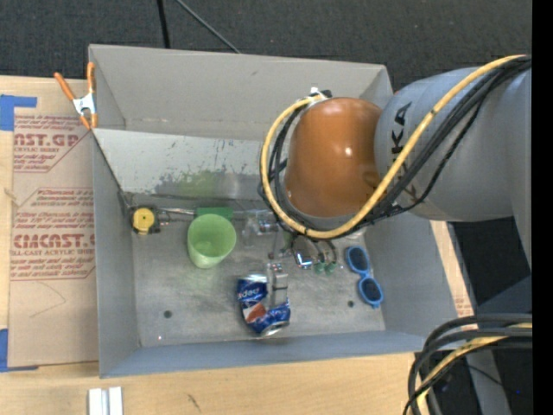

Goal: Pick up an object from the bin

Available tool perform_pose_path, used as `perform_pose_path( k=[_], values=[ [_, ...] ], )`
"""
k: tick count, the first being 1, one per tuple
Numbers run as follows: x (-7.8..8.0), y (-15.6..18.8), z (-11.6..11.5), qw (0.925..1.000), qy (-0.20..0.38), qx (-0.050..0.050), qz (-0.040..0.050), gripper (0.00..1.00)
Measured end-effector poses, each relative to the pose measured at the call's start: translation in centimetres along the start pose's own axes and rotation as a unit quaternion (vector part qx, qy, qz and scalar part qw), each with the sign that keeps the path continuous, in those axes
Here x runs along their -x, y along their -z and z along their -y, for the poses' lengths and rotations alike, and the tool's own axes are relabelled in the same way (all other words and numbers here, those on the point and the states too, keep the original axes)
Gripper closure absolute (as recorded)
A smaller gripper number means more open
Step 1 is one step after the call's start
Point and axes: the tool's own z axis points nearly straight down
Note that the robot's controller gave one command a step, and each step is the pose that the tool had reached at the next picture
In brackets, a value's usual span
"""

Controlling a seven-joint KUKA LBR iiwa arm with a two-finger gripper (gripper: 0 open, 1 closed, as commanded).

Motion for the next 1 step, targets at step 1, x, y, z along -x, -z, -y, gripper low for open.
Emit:
perform_pose_path(
  k=[1],
  values=[
    [-1.34, -10.13, 3.95, 0.9923, 0.124, 0.002, -0.0037, 0.0]
  ],
)
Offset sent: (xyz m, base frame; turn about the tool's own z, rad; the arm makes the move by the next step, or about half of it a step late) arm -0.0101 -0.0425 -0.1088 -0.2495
